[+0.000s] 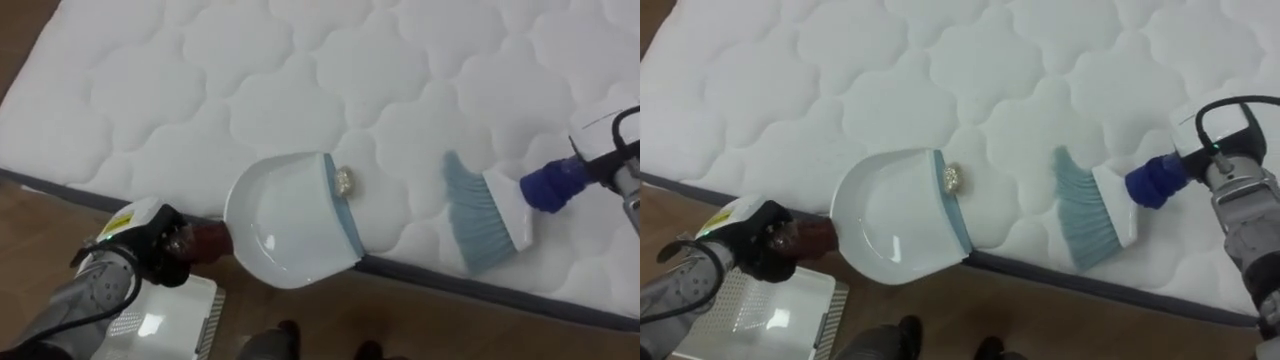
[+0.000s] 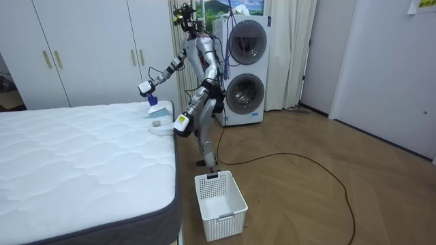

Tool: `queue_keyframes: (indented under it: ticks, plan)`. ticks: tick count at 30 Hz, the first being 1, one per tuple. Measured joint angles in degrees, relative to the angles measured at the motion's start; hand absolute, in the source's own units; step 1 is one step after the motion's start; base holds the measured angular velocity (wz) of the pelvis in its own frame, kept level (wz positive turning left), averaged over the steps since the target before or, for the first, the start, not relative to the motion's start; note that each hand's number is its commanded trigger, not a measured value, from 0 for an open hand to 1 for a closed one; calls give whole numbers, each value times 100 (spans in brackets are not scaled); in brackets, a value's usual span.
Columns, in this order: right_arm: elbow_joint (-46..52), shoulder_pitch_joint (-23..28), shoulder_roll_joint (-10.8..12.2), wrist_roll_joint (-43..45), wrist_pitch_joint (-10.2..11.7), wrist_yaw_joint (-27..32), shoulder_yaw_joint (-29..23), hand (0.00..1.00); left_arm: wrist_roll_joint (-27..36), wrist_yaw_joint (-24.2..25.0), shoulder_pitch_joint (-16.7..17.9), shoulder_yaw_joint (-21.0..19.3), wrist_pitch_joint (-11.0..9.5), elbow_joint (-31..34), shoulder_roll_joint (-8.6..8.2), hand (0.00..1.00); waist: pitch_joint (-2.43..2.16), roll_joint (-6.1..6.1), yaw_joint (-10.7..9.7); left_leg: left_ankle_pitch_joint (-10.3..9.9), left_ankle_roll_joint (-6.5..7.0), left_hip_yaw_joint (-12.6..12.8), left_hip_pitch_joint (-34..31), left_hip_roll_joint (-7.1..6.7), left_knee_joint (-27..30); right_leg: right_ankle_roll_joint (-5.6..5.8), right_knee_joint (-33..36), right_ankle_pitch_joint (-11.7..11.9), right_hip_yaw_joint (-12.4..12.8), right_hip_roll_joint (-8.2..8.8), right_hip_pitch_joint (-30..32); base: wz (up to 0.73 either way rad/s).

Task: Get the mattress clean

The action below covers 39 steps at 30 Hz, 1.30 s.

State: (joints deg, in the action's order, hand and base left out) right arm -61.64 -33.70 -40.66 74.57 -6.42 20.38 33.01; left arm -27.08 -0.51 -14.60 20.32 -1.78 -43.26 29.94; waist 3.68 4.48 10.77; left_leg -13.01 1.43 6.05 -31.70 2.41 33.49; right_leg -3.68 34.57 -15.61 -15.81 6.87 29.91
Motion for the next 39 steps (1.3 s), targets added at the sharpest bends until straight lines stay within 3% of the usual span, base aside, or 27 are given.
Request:
queue_keyframes:
  ticks: [8,16,18,20,24,28,29,30,33,39]
  plan:
    - [-154,-3,76,-279,-18,205,0,100,4,-65,-54,17,25,-12,-1,100,11,13,11,0,0,-18,-15,-13,14,3,-70,1,-23,-33,-39,-1]
    - [-174,2,461,-497,-456,507,-60,100,7,-251,-71,16,227,9,-31,100,28,-52,-39,-13,-52,-68,36,25,-202,-15,-311,156,-5,-160,-84,-6]
    - [-74,2,529,-506,-569,511,-60,100,-28,-295,-69,17,312,13,-92,100,19,-147,-49,4,-74,-152,47,28,-216,-23,-389,213,-13,-212,-140,-9]
    - [26,2,518,-572,-599,516,-58,100,-62,-350,-69,28,386,12,-159,100,19,-192,-70,20,-90,-152,104,2,-296,-25,-391,225,-6,-202,-158,-4]
    - [462,2,850,-1156,-688,647,-385,100,-60,-463,50,15,527,15,-260,100,12,-246,-81,55,-141,-159,284,-5,-385,-59,-399,234,0,-209,-239,-18]
    - [1202,17,1210,-1477,-578,793,-549,100,-63,-513,74,15,544,63,-314,100,-1,-450,-114,67,-161,-165,283,-8,-391,-73,-429,228,-18,-201,-222,-4]
    - [1346,46,1473,-1476,-513,790,-542,100,-63,-527,79,16,530,65,-325,100,-15,-479,-92,72,-166,-164,281,-11,-392,-79,-415,225,-13,-199,-208,3]
    - [1508,99,1698,-1468,-403,781,-541,100,-64,-528,81,16,531,64,-368,100,-28,-499,-85,72,-167,-165,277,-15,-390,-84,-398,221,-15,-194,-197,5]
    - [1846,154,2046,-1600,-60,717,-322,100,-68,-540,78,37,518,3,-453,100,-43,-528,-63,72,-167,-168,273,-28,-387,-82,-375,220,-62,-165,-205,9]
    - [2315,169,2248,-1573,177,528,278,100,-63,-563,83,142,439,-66,-484,100,-43,-534,21,75,-152,-168,295,-77,-350,-53,-270,193,-224,-49,-237,7]
